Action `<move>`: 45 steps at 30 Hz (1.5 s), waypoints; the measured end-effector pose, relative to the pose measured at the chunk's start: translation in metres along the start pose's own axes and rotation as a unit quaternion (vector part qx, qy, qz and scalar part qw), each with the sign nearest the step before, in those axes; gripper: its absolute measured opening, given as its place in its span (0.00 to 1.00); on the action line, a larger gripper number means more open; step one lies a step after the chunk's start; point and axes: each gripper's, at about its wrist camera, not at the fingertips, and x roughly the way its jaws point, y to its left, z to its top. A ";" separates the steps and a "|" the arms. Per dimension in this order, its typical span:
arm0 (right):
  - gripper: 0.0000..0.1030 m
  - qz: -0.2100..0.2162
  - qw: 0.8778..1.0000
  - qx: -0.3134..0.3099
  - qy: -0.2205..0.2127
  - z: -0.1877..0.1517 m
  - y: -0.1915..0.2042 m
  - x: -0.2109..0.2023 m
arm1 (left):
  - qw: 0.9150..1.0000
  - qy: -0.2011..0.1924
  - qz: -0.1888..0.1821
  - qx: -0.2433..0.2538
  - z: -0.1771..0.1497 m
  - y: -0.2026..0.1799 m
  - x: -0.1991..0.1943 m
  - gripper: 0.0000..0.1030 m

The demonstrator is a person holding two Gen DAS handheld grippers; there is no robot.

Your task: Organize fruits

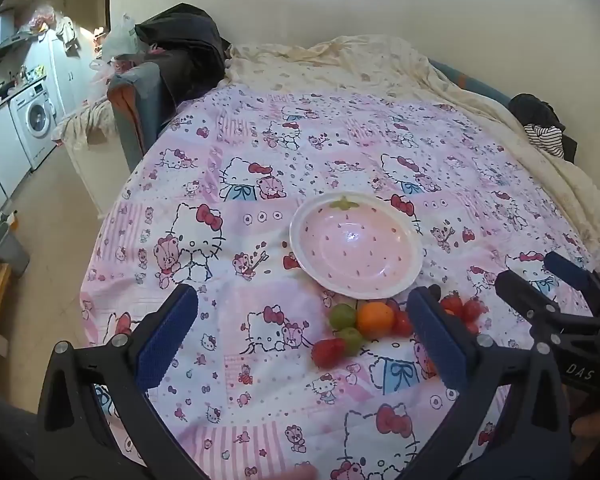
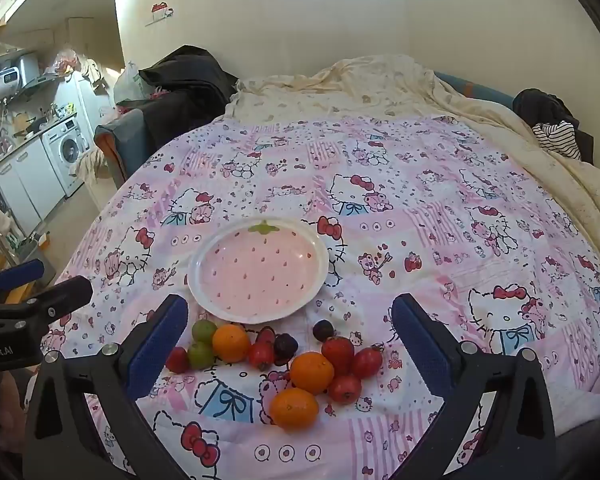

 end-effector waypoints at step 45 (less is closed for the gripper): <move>1.00 0.002 1.000 0.005 -0.002 0.003 -0.001 -0.001 | 0.999 -0.011 0.033 0.010 0.003 0.001 -0.003 1.00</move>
